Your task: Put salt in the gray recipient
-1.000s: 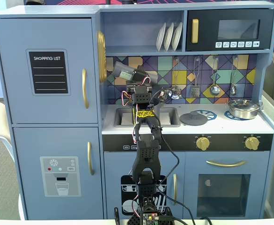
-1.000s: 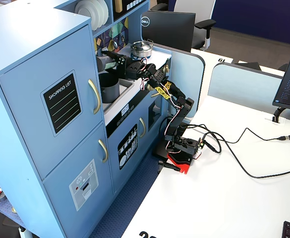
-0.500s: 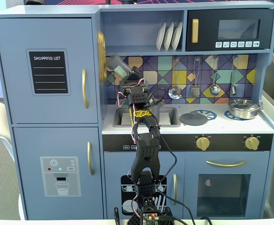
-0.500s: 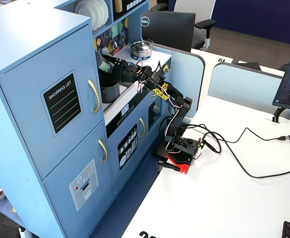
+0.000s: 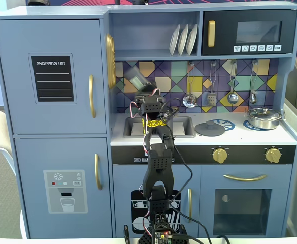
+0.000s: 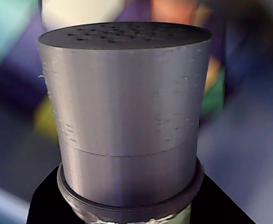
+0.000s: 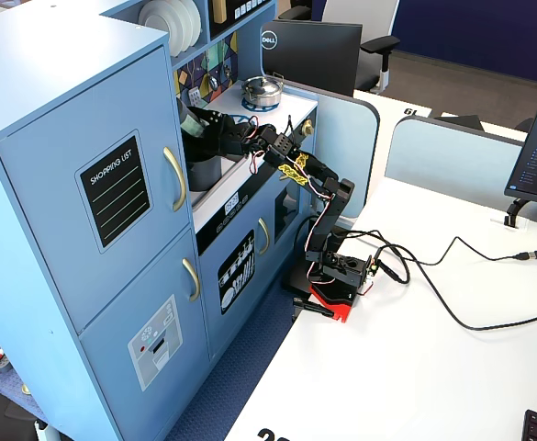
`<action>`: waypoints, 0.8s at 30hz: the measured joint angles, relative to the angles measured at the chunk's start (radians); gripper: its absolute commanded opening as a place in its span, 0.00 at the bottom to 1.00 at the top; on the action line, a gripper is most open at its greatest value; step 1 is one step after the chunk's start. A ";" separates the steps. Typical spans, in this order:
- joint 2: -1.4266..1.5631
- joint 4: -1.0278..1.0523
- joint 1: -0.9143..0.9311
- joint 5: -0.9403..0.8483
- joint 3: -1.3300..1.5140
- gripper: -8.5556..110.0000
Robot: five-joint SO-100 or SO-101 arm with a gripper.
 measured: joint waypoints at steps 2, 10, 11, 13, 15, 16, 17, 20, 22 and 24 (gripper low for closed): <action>-0.017 -0.017 -0.026 0.000 -0.031 0.07; -0.015 0.025 0.031 0.006 0.005 0.07; -0.015 0.037 0.049 0.008 0.017 0.07; -0.015 0.048 0.091 0.008 0.034 0.07; -0.015 0.048 0.100 0.009 0.040 0.07; -0.015 0.038 0.100 0.012 0.043 0.07; -0.015 0.023 0.098 0.011 0.043 0.07; -0.029 -0.017 0.054 0.009 0.015 0.07; -0.055 -0.038 0.014 0.008 -0.037 0.07; -0.081 -0.049 -0.023 -0.009 -0.092 0.07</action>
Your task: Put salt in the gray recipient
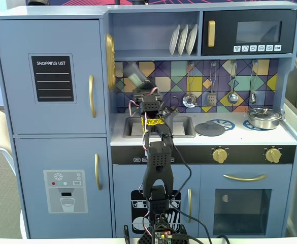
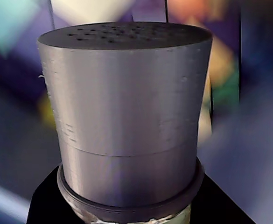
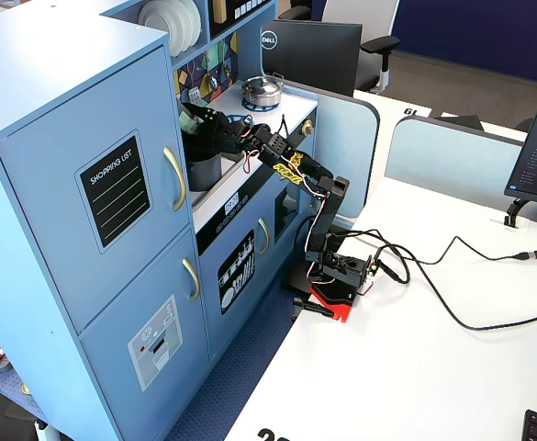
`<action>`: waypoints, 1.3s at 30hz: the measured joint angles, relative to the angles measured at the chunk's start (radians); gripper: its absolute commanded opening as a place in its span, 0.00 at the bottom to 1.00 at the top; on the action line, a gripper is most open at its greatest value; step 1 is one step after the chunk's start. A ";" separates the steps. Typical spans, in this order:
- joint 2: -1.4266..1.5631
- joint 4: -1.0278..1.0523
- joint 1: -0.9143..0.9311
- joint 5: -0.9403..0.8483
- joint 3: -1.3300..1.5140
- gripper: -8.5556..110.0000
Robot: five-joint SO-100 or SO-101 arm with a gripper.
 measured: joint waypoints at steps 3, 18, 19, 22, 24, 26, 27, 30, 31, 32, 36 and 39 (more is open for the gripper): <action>-0.008 0.002 -0.015 -0.012 -0.037 0.07; 0.044 0.011 0.069 0.014 0.164 0.07; 0.034 0.002 0.052 0.000 0.137 0.07; 0.009 -0.012 0.008 -0.075 0.029 0.07; 0.008 -0.003 0.003 -0.149 -0.026 0.07; 0.011 0.020 0.014 -0.252 -0.058 0.07; 0.015 0.038 0.029 -0.318 -0.066 0.07; 0.032 0.071 0.121 -0.580 -0.061 0.07; 0.046 0.077 0.167 -0.669 -0.052 0.07; 0.060 0.086 0.221 -0.755 -0.049 0.07; 0.081 0.097 0.483 -1.065 -0.051 0.07; 0.081 0.089 0.684 -1.339 -0.055 0.07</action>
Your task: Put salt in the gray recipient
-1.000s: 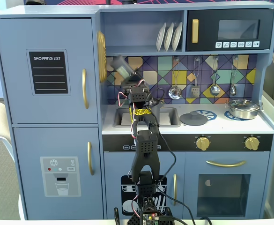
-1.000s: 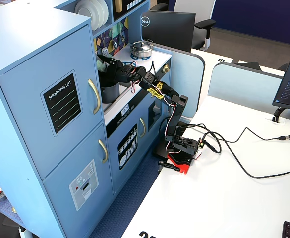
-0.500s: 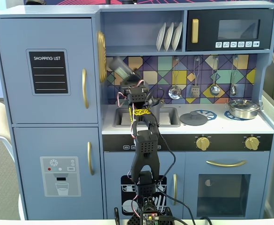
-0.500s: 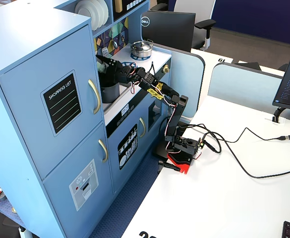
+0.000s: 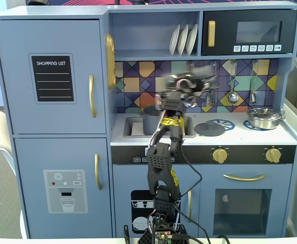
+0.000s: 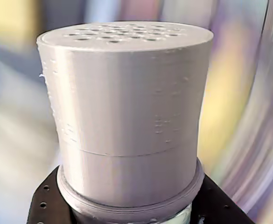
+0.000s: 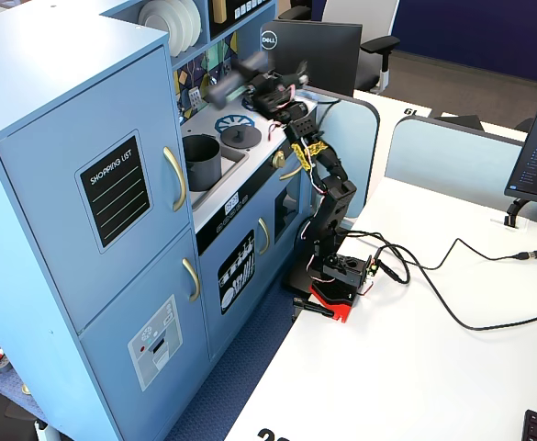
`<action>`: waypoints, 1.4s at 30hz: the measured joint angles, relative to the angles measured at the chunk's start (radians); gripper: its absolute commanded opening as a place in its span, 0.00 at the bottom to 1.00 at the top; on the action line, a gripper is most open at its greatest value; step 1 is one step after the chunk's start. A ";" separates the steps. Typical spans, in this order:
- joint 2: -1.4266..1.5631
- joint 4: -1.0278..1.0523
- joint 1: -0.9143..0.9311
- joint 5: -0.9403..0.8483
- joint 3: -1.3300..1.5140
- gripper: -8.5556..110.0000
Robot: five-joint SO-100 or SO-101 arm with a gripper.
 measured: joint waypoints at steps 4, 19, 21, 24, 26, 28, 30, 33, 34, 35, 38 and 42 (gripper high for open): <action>0.000 -0.032 0.163 -0.465 0.000 0.07; -0.110 -0.531 0.249 -1.183 0.394 0.07; -0.146 -0.589 0.258 -1.193 0.425 0.07; -0.196 -0.643 0.268 -1.193 0.430 0.07; -0.216 -0.667 0.273 -1.193 0.430 0.07; -0.232 -0.687 0.275 -1.193 0.430 0.07; -0.249 -0.704 0.275 -1.193 0.430 0.07; -0.275 -0.727 0.275 -1.172 0.430 0.07; -0.279 -0.732 0.275 -1.164 0.430 0.07; -0.287 -0.736 0.275 -1.157 0.430 0.07; -0.301 -0.739 0.278 -1.141 0.430 0.07; -0.308 -0.739 0.291 -1.132 0.430 0.07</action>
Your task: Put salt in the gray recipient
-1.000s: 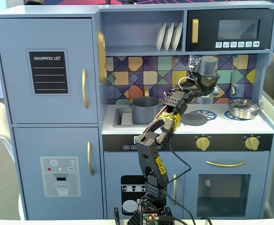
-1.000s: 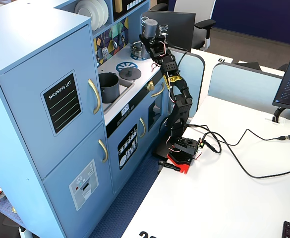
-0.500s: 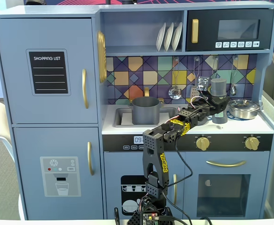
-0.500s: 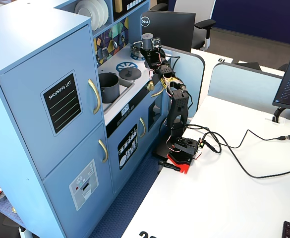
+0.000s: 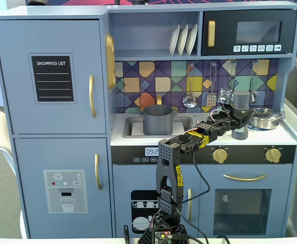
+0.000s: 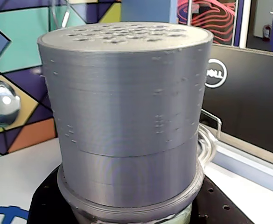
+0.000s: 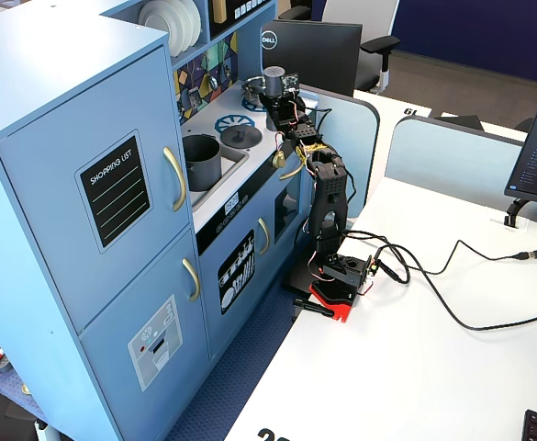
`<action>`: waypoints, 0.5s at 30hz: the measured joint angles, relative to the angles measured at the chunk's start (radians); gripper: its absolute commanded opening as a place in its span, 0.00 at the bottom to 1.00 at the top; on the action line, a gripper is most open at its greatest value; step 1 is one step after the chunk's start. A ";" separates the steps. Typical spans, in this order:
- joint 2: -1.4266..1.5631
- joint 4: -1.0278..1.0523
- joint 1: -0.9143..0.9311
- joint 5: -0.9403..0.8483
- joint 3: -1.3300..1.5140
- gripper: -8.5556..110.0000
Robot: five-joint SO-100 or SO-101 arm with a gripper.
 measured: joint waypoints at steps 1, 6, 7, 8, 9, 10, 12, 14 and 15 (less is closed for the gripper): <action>0.000 0.000 0.005 0.005 0.000 0.07; 0.000 0.000 0.017 0.014 0.011 0.19; 0.000 0.000 0.017 0.025 0.017 0.26; 0.000 0.000 0.018 0.040 0.020 0.32; 0.000 -0.002 0.021 0.061 0.021 0.35; 0.002 -0.002 0.026 0.084 0.025 0.37; 0.002 -0.002 0.031 0.107 0.034 0.41; 0.000 -0.002 0.034 0.118 0.035 0.43; 0.000 -0.002 0.035 0.120 0.035 0.46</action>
